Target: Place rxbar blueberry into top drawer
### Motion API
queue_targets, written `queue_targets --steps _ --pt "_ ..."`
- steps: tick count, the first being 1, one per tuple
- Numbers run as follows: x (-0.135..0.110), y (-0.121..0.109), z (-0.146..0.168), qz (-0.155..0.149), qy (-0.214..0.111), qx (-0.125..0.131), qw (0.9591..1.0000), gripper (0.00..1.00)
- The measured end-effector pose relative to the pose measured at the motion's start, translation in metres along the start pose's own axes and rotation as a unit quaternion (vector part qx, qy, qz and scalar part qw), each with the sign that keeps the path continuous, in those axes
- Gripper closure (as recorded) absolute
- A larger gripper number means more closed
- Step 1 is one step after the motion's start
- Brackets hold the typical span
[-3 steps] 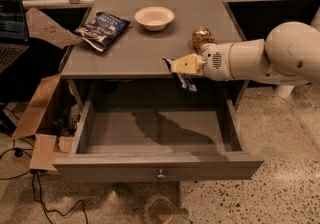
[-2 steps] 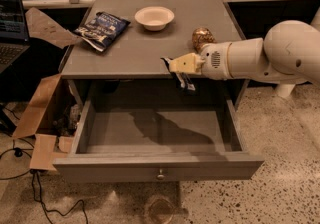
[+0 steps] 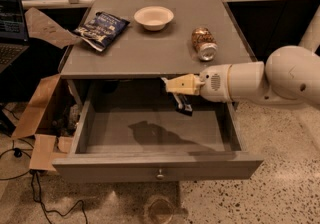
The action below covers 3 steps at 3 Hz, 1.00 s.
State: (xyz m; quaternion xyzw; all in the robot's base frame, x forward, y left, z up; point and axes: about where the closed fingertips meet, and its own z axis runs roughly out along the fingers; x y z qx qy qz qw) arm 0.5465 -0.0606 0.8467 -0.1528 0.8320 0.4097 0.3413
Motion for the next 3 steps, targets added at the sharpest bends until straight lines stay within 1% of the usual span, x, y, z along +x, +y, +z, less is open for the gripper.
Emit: queue_targets --steps 1,2,3 --pt "0.026 -0.011 0.007 0.000 0.002 0.040 0.9992 1.00" --pt "0.037 -0.045 0.024 -0.008 -0.003 0.104 0.9945 1.00" --pt "0.038 -0.081 0.052 -0.022 0.014 0.147 0.9888 1.00"
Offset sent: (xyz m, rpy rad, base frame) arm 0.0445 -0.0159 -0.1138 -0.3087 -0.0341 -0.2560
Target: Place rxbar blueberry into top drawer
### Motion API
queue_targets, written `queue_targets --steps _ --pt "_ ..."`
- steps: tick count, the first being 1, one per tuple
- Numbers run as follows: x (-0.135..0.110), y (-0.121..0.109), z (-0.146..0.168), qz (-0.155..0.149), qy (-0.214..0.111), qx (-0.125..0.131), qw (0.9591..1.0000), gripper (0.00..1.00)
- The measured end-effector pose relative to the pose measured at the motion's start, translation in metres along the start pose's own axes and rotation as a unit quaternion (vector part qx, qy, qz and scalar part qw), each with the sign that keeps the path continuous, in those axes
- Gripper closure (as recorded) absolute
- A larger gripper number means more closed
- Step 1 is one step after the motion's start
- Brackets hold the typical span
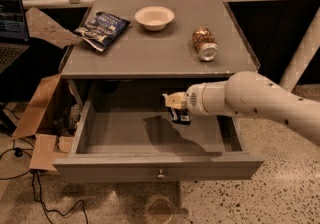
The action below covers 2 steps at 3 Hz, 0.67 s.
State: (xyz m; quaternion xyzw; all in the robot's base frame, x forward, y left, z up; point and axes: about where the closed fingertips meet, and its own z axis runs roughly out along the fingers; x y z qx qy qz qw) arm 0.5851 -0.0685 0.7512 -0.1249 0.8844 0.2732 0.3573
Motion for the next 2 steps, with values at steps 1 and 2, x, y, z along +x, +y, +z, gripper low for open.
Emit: queue_targets --steps 1,2 --pt "0.000 -0.017 0.036 -0.009 0.026 0.011 0.9996 1.00" --pt "0.015 -0.039 0.062 0.003 0.062 0.022 0.9978 1.00"
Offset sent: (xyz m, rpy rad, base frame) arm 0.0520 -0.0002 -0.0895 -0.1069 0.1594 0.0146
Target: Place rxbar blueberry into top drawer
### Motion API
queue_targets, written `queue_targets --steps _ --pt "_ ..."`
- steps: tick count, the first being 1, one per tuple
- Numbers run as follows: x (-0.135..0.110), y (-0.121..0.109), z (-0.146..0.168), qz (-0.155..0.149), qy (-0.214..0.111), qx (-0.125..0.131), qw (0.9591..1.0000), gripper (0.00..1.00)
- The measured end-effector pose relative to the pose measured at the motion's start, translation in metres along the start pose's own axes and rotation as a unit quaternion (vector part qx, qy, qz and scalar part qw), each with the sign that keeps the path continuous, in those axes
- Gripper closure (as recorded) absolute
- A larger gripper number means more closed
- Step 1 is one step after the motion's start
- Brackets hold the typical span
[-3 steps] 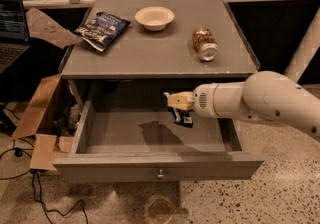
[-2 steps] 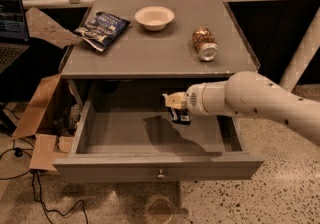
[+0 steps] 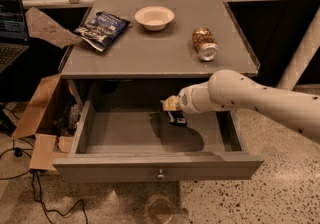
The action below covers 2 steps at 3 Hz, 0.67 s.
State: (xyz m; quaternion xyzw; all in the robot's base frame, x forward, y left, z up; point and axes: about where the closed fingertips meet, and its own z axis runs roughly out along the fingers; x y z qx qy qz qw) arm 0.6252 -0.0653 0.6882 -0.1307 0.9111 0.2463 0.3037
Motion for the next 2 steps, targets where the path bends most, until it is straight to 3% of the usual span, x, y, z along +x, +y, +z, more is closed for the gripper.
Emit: queue_targets --steps 2 --pt "0.035 -0.029 0.011 0.040 0.033 0.022 0.9984 1.00"
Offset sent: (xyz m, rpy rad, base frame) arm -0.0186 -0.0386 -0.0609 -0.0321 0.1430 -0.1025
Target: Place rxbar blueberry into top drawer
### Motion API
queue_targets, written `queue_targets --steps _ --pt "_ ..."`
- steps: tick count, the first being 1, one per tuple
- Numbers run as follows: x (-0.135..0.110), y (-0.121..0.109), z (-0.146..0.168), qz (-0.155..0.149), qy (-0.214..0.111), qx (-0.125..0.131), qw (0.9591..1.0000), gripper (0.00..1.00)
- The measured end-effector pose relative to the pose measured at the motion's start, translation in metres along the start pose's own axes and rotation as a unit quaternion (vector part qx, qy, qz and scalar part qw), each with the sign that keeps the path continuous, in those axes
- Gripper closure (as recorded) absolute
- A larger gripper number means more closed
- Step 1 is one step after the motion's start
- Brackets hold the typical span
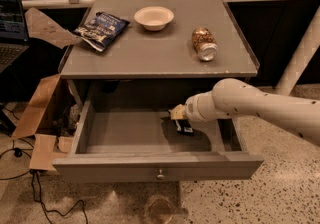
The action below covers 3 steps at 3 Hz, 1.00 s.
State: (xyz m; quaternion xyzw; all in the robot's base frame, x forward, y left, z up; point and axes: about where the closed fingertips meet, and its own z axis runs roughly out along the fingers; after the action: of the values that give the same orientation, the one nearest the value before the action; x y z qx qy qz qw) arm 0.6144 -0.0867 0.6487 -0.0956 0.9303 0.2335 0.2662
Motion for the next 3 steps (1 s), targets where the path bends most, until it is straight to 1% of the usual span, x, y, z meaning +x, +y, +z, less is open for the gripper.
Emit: queue_targets --steps 1,3 --pt "0.0004 -0.0004 0.0000 0.001 0.000 0.000 1.0000 0.82" --pt "0.0004 -0.0003 0.0001 0.001 0.000 0.000 1.0000 0.34"
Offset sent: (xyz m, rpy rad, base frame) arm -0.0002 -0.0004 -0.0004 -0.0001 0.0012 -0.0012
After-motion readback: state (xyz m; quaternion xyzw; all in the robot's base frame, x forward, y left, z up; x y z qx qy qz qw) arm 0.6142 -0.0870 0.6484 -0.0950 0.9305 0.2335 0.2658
